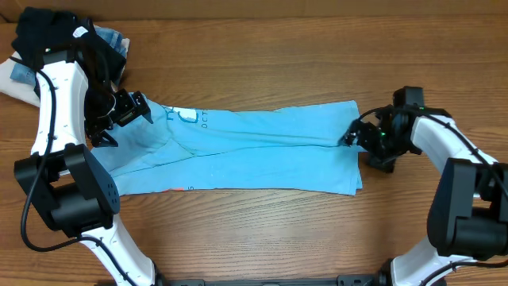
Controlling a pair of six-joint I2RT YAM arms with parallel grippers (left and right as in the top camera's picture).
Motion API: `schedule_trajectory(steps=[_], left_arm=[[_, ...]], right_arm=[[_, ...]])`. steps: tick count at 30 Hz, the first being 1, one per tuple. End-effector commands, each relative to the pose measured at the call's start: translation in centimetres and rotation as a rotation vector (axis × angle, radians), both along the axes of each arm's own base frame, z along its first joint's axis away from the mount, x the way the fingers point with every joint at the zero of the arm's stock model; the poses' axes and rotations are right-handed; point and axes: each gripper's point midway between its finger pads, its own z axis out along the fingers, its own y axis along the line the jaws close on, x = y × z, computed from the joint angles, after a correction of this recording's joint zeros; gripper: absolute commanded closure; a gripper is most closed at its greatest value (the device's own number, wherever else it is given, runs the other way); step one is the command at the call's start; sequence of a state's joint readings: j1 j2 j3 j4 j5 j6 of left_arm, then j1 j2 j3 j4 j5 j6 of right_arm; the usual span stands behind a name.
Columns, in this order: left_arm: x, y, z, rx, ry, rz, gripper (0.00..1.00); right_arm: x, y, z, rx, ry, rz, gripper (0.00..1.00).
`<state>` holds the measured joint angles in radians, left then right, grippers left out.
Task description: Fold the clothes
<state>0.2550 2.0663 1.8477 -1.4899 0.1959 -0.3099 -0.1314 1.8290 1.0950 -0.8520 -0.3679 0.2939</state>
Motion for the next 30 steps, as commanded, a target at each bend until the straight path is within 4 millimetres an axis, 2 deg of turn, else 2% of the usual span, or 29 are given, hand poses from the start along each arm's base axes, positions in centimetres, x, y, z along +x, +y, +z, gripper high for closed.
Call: schedule_trajectory(steps=[1, 6, 11, 14, 20, 24, 30], left_arm=[[0.1, 0.3, 0.6, 0.032, -0.019, -0.034, 0.0], [0.1, 0.5, 0.5, 0.048, -0.014, -0.035, 0.0], [0.1, 0.5, 0.5, 0.048, -0.015, -0.036, 0.0], [0.1, 0.5, 0.5, 0.048, -0.015, -0.036, 0.0], [0.1, 0.5, 0.5, 0.048, -0.015, -0.037, 0.0], [0.1, 0.5, 0.5, 0.048, -0.015, -0.036, 0.0], [0.2, 0.5, 0.5, 0.049, -0.019, -0.032, 0.0]], right_arm=[[0.4, -2.4, 0.3, -0.076, 0.029, -0.028, 0.0], [1.2, -3.7, 2.7, -0.085, 0.002, -0.008, 0.0], [2.2, -4.9, 2.4, -0.104, -0.076, 0.082, 0.0], [3.0, -4.8, 1.6, -0.099, -0.104, 0.094, 0.0], [3.8, -3.0, -0.2, 0.005, -0.149, 0.175, 0.0], [2.7, -2.4, -1.6, 0.028, -0.087, 0.186, 0.0], [1.1, 0.1, -3.1, 0.144, -0.026, 0.253, 0.0]])
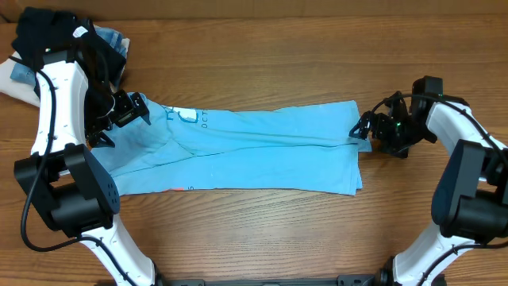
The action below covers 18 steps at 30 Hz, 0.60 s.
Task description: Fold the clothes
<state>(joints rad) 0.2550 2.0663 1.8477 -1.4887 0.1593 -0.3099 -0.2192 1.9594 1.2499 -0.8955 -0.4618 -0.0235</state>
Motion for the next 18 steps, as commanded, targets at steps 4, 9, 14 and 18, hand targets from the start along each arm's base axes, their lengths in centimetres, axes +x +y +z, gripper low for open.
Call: schedule_trajectory(steps=[4, 9, 14, 18], left_arm=[[0.3, -0.1, 0.6, 0.014, -0.026, -0.028, 0.0], [0.3, -0.1, 0.6, 0.014, -0.025, -0.028, 0.0], [0.3, -0.1, 0.6, 0.014, -0.025, -0.028, 0.0], [0.3, -0.1, 0.6, 0.014, -0.024, -0.028, 0.0]], right_arm=[[-3.7, 3.5, -4.2, 0.083, 0.182, 0.087, 0.0], [-4.9, 4.9, -4.4, 0.09, 0.22, 0.12, 0.0], [-5.1, 5.6, -4.4, 0.087, 0.232, 0.13, 0.04], [-4.8, 5.5, -4.4, 0.085, 0.239, 0.095, 0.43]])
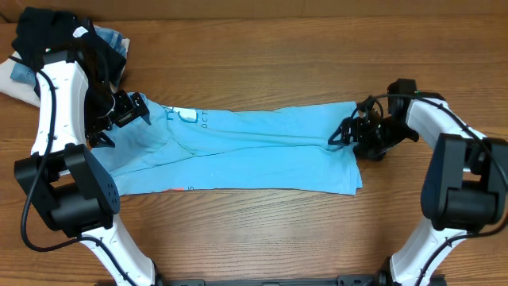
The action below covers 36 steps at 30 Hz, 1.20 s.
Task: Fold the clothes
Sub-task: 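Fold the right end leftward over the shirt with the right gripper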
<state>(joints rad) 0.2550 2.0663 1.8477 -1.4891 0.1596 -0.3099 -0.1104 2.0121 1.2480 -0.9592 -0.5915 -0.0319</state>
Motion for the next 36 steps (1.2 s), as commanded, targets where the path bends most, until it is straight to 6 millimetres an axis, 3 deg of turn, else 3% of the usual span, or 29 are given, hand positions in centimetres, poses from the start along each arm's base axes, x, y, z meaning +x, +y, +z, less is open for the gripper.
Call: schedule_trajectory(steps=[1, 6, 13, 21, 26, 30, 33, 36], left_arm=[[0.3, -0.1, 0.6, 0.014, -0.025, -0.028, 0.0], [0.3, -0.1, 0.6, 0.014, -0.025, -0.028, 0.0], [0.3, -0.1, 0.6, 0.015, -0.025, -0.028, 0.0], [0.3, -0.1, 0.6, 0.014, -0.025, -0.028, 0.0], [0.4, -0.1, 0.6, 0.015, -0.027, -0.028, 0.0], [0.4, 0.0, 0.6, 0.016, -0.028, -0.028, 0.0], [0.4, -0.1, 0.6, 0.015, -0.029, -0.028, 0.0], [0.4, -0.1, 0.6, 0.015, -0.03, -0.028, 0.0]], right_arm=[[-2.8, -0.5, -3.9, -0.071, 0.144, -0.005, 0.52], [-2.5, -1.0, -4.3, -0.109, 0.159, -0.052, 0.96], [-2.0, -5.2, -5.6, -0.339, 0.229, -0.239, 0.96], [-1.4, -11.0, -4.1, -0.415, 0.275, -0.409, 0.96], [-0.5, -14.0, -1.4, -0.424, 0.257, -0.485, 0.96], [0.6, -15.0, 1.8, -0.439, 0.203, -0.508, 0.96], [1.1, -14.9, 4.0, -0.474, 0.156, -0.499, 0.96], [1.6, -13.5, 5.5, -0.485, 0.11, -0.479, 0.96]])
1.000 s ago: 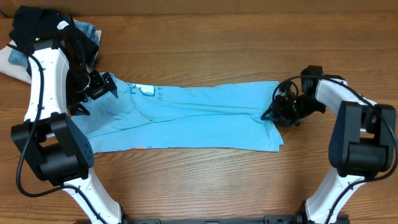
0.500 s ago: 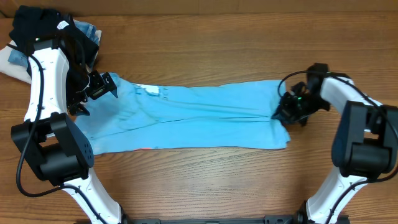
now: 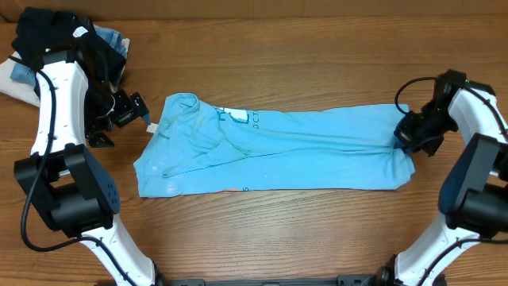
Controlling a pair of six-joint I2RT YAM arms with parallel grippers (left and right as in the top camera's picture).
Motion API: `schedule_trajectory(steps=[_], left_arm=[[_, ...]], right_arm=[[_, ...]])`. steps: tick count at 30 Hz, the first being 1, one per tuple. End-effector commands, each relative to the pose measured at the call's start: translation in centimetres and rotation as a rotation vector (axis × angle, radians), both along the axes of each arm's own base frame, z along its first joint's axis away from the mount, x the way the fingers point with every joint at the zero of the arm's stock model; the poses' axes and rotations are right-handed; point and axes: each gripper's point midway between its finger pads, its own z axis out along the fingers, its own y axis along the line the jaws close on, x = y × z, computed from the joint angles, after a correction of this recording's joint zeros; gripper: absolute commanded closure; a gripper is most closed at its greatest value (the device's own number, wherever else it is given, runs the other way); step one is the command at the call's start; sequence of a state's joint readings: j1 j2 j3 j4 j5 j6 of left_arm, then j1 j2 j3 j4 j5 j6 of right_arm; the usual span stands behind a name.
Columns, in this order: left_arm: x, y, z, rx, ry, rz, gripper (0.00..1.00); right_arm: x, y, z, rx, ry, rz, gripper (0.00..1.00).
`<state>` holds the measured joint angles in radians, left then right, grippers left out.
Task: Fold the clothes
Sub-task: 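Fold the right end leftward over the shirt with the right gripper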
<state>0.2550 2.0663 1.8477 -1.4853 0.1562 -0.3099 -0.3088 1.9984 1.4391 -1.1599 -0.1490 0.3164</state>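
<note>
A light blue T-shirt [image 3: 278, 151] lies folded into a long strip across the middle of the wooden table [image 3: 262, 48], with its printed collar end to the left. My right gripper [image 3: 406, 132] sits at the strip's right end, shut on the cloth there, which bunches under it. Just off the shirt's upper left corner is my left gripper [image 3: 145, 115]; it looks open and holds nothing.
A pile of other clothes [image 3: 48, 36], dark and pale blue, lies at the back left corner behind the left arm. Bare wood surrounds the shirt in front and behind.
The whole shirt has shifted to the right by roughly a hand's width with its right end in my right gripper. The left end has slid out from under the left gripper, which stayed put.
At first the shirt lay further left, its left end under my still left gripper, with the right gripper at its right edge. The right gripper then stood slightly off that edge, then back over it. Now it holds the edge and the shirt lies further right.
</note>
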Motion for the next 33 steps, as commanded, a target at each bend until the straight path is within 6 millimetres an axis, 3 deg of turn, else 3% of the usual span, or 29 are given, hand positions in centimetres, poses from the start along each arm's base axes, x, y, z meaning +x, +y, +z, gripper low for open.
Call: schedule_trajectory(steps=[1, 11, 15, 21, 23, 26, 28, 30, 33], left_arm=[[0.4, -0.1, 0.6, 0.011, -0.028, -0.027, 0.0], [0.4, -0.1, 0.6, 0.012, -0.029, -0.028, 0.0], [0.4, -0.2, 0.6, 0.011, -0.028, -0.028, 0.0], [0.4, -0.2, 0.6, 0.011, -0.028, -0.028, 0.0], [0.4, -0.2, 0.6, 0.011, -0.028, -0.028, 0.0], [0.4, -0.2, 0.6, 0.011, -0.027, -0.028, 0.0], [0.4, -0.2, 0.6, 0.011, -0.027, -0.028, 0.0], [0.4, -0.2, 0.6, 0.011, -0.027, -0.028, 0.0], [0.4, -0.2, 0.6, 0.011, -0.026, -0.029, 0.0]], right_arm=[[1.7, 1.1, 3.8, -0.076, -0.101, 0.036, 0.96], [1.8, 10.6, 4.0, -0.101, -0.079, 0.185, 0.96], [1.0, 15.8, 4.0, -0.101, -0.079, 0.277, 0.96], [-0.1, 20.9, 3.9, -0.094, -0.1, 0.394, 0.96], [-0.4, 22.2, 3.8, -0.091, -0.106, 0.413, 0.89], [-0.8, 24.2, 3.6, -0.087, -0.12, 0.453, 0.57], [-0.8, 24.6, 3.6, -0.085, -0.127, 0.452, 0.56], [-0.6, 24.6, 3.7, -0.085, -0.134, 0.451, 0.49], [-0.1, 22.8, 4.1, -0.125, -0.124, 0.417, 0.42]])
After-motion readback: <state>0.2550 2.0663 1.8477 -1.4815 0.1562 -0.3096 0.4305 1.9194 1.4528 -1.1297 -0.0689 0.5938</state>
